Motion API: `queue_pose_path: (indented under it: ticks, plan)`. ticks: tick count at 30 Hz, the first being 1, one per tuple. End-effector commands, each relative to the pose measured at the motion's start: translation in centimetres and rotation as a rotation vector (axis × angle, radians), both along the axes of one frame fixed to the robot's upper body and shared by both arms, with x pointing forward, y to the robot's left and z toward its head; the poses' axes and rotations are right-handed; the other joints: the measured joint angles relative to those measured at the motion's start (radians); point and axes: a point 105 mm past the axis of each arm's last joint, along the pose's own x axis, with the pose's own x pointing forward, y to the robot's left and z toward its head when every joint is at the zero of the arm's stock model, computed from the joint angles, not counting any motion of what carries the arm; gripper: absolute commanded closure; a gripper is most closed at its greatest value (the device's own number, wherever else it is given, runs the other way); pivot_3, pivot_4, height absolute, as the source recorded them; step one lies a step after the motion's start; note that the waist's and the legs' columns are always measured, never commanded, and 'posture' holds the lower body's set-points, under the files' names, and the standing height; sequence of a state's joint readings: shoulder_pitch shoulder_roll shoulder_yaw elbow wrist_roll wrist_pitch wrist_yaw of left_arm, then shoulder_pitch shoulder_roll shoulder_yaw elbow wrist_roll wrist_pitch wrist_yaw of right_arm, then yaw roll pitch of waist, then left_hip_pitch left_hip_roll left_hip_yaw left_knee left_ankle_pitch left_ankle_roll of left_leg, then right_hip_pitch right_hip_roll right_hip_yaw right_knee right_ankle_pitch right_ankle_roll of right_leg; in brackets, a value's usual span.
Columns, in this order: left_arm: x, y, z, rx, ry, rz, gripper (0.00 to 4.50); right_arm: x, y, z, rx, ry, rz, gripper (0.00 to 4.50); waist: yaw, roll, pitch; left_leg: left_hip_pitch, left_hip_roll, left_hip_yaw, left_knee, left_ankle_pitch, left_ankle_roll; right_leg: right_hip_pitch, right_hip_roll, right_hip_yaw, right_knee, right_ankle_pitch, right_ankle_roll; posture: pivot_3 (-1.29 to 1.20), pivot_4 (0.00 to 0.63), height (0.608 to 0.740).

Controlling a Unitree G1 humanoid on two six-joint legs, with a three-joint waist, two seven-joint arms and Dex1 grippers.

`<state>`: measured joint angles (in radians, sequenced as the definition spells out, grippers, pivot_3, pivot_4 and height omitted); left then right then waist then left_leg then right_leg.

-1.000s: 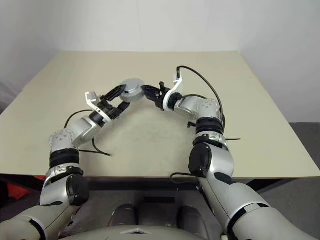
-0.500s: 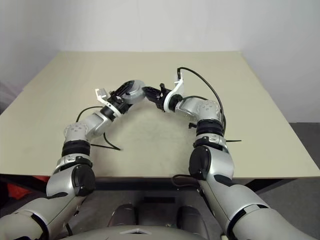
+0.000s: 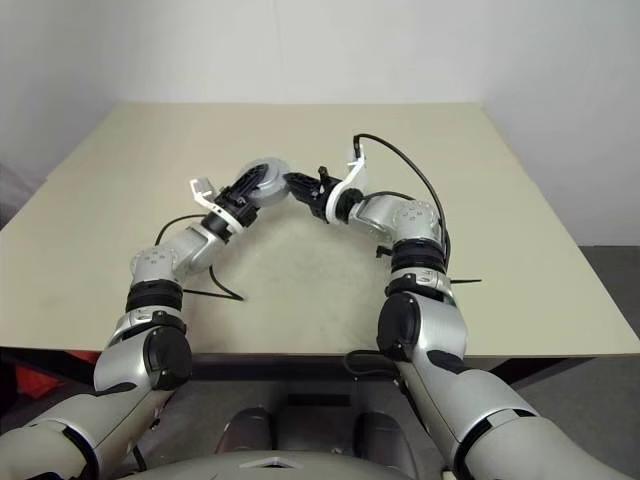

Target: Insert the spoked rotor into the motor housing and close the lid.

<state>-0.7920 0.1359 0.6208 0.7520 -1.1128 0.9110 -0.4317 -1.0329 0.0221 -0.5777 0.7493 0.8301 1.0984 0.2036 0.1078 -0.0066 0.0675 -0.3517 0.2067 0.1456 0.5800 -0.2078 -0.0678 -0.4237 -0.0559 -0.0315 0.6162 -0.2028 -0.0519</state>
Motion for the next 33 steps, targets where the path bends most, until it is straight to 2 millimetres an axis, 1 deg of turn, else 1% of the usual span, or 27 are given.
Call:
queue_pose_path:
  ticks: [1,3,5,7,8,11,13,15,18,22,26,29,33]
  plan:
    - [0.5,0.4,1.3,0.03,-0.04,0.03,2.26,0.4,-0.7,2.8,0.036,-0.117,-0.026,2.41,0.002,0.0,0.0,0.0,0.0,0.0,0.0,0.0,0.0,0.0,0.0,0.0,0.0,0.0,0.0,0.0,0.0,0.74]
    - [0.5,0.7,1.2,0.029,-0.036,0.046,2.26,1.2,-1.1,2.3,-0.024,-0.117,-0.093,1.74,0.002,0.0,0.0,0.0,0.0,0.0,0.0,0.0,0.0,0.0,0.0,0.0,0.0,0.0,0.0,0.0,0.0,0.74]
    - [0.6,0.9,1.0,0.036,-0.034,0.062,2.26,1.6,-1.3,2.2,-0.045,-0.125,-0.126,1.08,0.001,0.0,0.0,0.0,0.0,0.0,0.0,0.0,0.0,0.0,0.0,0.0,0.0,0.0,0.0,0.0,0.0,0.74]
    - [0.6,1.2,0.9,0.055,-0.035,0.084,2.26,1.9,-1.5,2.1,-0.051,-0.131,-0.153,1.08,0.0,0.0,0.0,0.0,0.0,0.0,0.0,0.0,0.0,0.0,0.0,0.0,0.0,0.0,0.0,0.0,0.0,0.74]
    - [0.7,1.7,0.8,0.068,-0.039,0.113,2.26,2.2,-1.7,1.9,-0.061,-0.128,-0.175,1.08,-0.001,0.0,0.0,0.0,0.0,0.0,0.0,0.0,0.0,0.0,0.0,0.0,0.0,0.0,0.0,0.0,0.0,0.74]
    - [1.0,4.0,0.7,0.097,-0.04,0.234,2.26,2.5,-2.2,1.4,-0.074,-0.116,-0.204,1.08,-0.005,0.0,0.0,0.0,0.0,0.0,0.0,0.0,0.0,0.0,0.0,0.0,0.0,0.0,0.0,0.0,0.0,0.74]
    - [1.1,6.9,0.4,0.124,-0.011,0.372,2.26,2.3,-2.4,1.4,-0.071,-0.115,-0.199,1.08,-0.01,0.0,0.0,0.0,0.0,0.0,0.0,0.0,0.0,0.0,0.0,0.0,0.0,0.0,0.0,0.0,0.0,0.74]
    - [0.6,9.4,0.0,0.147,0.012,0.472,2.26,2.2,-2.7,1.4,-0.064,-0.113,-0.192,1.08,-0.014,0.0,0.0,0.0,0.0,0.0,0.0,0.0,0.0,0.0,0.0,0.0,0.0,0.0,0.0,0.0,0.0,0.74]
    - [-0.1,11.6,-0.2,0.174,0.029,0.551,2.26,2.0,-3.2,1.3,-0.061,-0.104,-0.182,1.08,-0.013,-0.001,0.0,0.0,0.0,0.0,0.0,0.0,0.0,0.0,0.0,0.0,0.0,0.0,0.0,0.0,0.0,0.74]
    - [-0.4,14.4,-0.5,0.203,0.09,0.679,2.26,2.0,-3.8,1.0,-0.063,-0.088,-0.186,1.08,-0.004,-0.003,0.002,0.001,0.0,-0.001,0.001,0.0,0.0,0.0,0.0,0.0,0.0,0.0,0.0,0.0,0.0,0.74]
    - [-0.8,16.6,-1.7,0.216,0.174,0.786,2.26,2.1,-4.1,1.0,-0.066,-0.079,-0.197,1.08,-0.003,-0.004,0.002,0.001,-0.001,-0.002,0.003,0.0,0.0,0.0,-0.001,0.0,0.0,0.001,0.002,0.0,0.0,0.74]
    - [-1.2,17.9,-3.3,0.222,0.259,0.848,2.26,2.2,-4.1,1.0,-0.066,-0.076,-0.2,1.08,-0.005,-0.004,0.002,0.001,-0.001,-0.002,0.003,0.0,0.0,0.0,-0.001,0.0,0.001,0.002,0.002,0.0,0.0,0.74]
    - [-1.6,18.9,-4.5,0.222,0.335,0.898,2.26,2.2,-4.1,0.8,-0.069,-0.072,-0.202,1.08,-0.007,-0.004,0.002,0.001,-0.001,-0.002,0.003,0.0,0.0,0.0,-0.001,0.0,0.001,0.002,0.002,0.0,0.0,0.74]
